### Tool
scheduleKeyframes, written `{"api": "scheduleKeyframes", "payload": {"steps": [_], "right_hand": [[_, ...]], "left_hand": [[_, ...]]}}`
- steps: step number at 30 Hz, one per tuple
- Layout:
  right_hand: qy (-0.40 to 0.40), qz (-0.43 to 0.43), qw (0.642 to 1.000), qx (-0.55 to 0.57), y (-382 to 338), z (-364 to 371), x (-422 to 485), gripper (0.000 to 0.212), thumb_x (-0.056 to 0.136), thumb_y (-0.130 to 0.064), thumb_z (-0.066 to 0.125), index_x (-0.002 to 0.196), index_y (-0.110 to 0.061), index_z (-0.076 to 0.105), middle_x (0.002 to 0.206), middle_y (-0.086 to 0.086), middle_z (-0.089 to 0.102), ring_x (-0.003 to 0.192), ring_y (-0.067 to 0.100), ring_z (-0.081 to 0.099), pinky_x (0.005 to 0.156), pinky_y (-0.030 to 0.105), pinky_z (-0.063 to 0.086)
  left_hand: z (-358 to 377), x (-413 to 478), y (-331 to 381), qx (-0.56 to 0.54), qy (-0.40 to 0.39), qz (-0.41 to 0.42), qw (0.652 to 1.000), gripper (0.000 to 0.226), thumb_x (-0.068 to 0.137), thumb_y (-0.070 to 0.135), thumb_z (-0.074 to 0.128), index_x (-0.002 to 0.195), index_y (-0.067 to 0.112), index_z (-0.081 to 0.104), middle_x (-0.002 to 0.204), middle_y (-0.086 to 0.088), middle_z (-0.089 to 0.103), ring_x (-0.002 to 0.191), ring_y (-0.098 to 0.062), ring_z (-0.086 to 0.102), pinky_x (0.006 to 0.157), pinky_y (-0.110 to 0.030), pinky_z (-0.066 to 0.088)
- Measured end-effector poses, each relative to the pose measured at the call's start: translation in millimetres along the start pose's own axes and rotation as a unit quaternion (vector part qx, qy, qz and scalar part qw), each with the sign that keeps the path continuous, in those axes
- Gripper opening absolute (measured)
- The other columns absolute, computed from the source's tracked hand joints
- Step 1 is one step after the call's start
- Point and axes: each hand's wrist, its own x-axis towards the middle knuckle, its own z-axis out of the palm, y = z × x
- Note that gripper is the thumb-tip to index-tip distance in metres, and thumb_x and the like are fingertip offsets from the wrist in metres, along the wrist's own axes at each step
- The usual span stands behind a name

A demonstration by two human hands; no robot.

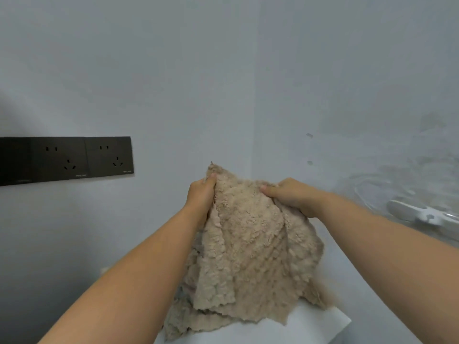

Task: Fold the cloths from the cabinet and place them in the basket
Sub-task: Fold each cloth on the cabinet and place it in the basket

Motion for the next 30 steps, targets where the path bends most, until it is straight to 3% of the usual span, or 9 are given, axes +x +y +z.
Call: {"api": "scheduleKeyframes", "payload": {"steps": [3,7,15,18,21,24,26,28,30], "right_hand": [[-0.050,0.011,0.998,0.031,6,-8,32,0.050,0.092,-0.048,0.054,0.094,0.001,0.065,0.090,0.017,0.069,0.082,0.034,0.068,0.074,0.038,0.055],[-0.089,0.020,0.988,0.125,3,-9,64,0.039,0.095,-0.041,0.053,0.098,-0.004,0.065,0.088,0.011,0.071,0.081,0.026,0.069,0.070,0.033,0.056],[-0.083,0.041,0.988,0.125,-22,-25,80,0.030,0.098,-0.032,0.049,0.104,-0.004,0.058,0.091,0.011,0.065,0.076,0.023,0.064,0.062,0.028,0.052],[-0.056,0.020,0.996,0.065,-22,-30,75,0.044,0.097,-0.038,0.048,0.113,0.001,0.059,0.108,0.019,0.066,0.089,0.031,0.066,0.079,0.036,0.054],[-0.060,0.006,0.997,0.049,-25,-37,57,0.053,0.094,-0.045,0.050,0.120,0.001,0.056,0.118,0.024,0.062,0.104,0.039,0.063,0.089,0.048,0.053],[-0.083,-0.019,0.995,0.051,-30,-48,28,0.047,0.092,-0.047,0.055,0.106,-0.003,0.059,0.096,0.010,0.068,0.084,0.023,0.067,0.071,0.032,0.057],[-0.100,-0.038,0.994,0.005,-36,-59,12,0.040,0.087,-0.046,0.063,0.084,-0.006,0.058,0.072,0.001,0.063,0.062,0.011,0.060,0.055,0.021,0.048],[-0.113,-0.042,0.992,-0.046,-41,-70,-3,0.041,0.081,-0.042,0.071,0.068,-0.012,0.046,0.053,-0.002,0.043,0.044,0.012,0.041,0.046,0.021,0.032],[-0.139,-0.024,0.988,-0.061,-44,-81,-17,0.036,0.081,-0.028,0.073,0.064,-0.011,0.046,0.047,0.000,0.045,0.038,0.012,0.043,0.041,0.019,0.034]], "left_hand": [[17,31,-8,-0.034,-0.059,-0.049,0.996,0.026,0.098,0.031,0.050,0.095,0.009,0.063,0.090,-0.009,0.068,0.080,-0.023,0.066,0.070,-0.031,0.054],[35,57,-11,-0.033,-0.129,-0.099,0.986,0.034,0.094,0.035,0.056,0.113,0.008,0.063,0.105,-0.011,0.070,0.093,-0.023,0.068,0.072,-0.032,0.054],[51,69,21,0.019,-0.135,-0.097,0.986,0.016,0.091,0.025,0.063,0.093,0.009,0.065,0.086,-0.006,0.071,0.073,-0.018,0.069,0.057,-0.025,0.054],[48,68,29,0.047,-0.128,-0.059,0.989,0.008,0.090,0.015,0.063,0.093,0.007,0.064,0.090,-0.011,0.070,0.080,-0.024,0.067,0.072,-0.031,0.055],[41,54,37,0.082,-0.114,-0.004,0.990,0.004,0.090,0.009,0.061,0.088,0.012,0.064,0.078,-0.004,0.068,0.066,-0.015,0.065,0.054,-0.022,0.051],[28,22,49,0.115,-0.097,0.046,0.988,0.020,0.092,0.022,0.061,0.075,0.014,0.059,0.059,0.004,0.061,0.047,-0.007,0.057,0.043,-0.016,0.041],[14,12,57,0.132,-0.072,0.072,0.986,0.028,0.094,0.025,0.058,0.071,0.009,0.053,0.056,-0.002,0.054,0.044,-0.013,0.052,0.043,-0.017,0.039],[-2,2,69,0.142,-0.048,0.099,0.984,0.023,0.093,0.023,0.059,0.078,0.007,0.055,0.065,-0.009,0.051,0.055,-0.019,0.050,0.055,-0.022,0.041],[-19,-7,82,0.147,-0.027,0.108,0.983,0.021,0.091,0.021,0.062,0.078,0.006,0.058,0.074,-0.009,0.050,0.067,-0.019,0.048,0.065,-0.030,0.039]]}}
